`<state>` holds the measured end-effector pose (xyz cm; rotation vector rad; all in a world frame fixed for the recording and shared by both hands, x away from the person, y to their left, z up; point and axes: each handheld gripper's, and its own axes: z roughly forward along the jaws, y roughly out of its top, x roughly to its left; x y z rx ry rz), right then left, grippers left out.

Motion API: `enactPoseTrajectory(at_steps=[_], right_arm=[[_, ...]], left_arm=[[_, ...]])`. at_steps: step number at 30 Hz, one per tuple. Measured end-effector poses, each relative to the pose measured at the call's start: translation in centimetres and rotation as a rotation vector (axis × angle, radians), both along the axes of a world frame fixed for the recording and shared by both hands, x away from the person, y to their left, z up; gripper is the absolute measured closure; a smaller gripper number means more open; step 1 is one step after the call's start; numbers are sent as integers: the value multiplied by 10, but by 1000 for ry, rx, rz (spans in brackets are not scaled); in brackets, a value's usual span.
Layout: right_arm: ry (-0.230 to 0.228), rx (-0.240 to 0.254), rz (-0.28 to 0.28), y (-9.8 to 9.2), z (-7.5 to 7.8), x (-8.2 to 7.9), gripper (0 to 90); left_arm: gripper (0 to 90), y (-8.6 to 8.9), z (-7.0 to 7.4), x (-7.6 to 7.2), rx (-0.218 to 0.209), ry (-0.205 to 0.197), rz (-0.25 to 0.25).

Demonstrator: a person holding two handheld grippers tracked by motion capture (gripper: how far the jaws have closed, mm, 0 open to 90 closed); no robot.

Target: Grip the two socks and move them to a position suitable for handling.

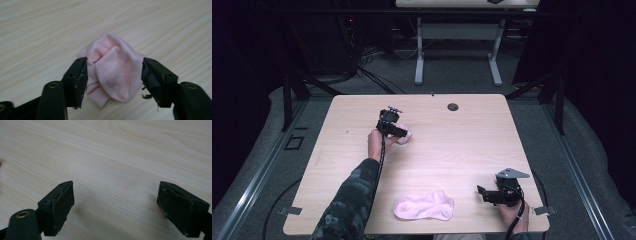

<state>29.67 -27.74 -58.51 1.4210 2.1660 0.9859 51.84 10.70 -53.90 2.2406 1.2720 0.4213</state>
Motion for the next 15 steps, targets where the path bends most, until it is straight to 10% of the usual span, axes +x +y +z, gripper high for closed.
enactPoseTrajectory(at_steps=[10, 15], right_arm=[[-3, -3, -5, 1, 0, 0, 145], [-4, -5, -9, 1, 0, 0, 148]], left_arm=[[798, -5, -16, 2, 15, 35, -22], [844, -2, -8, -8, -12, 26, -45]])
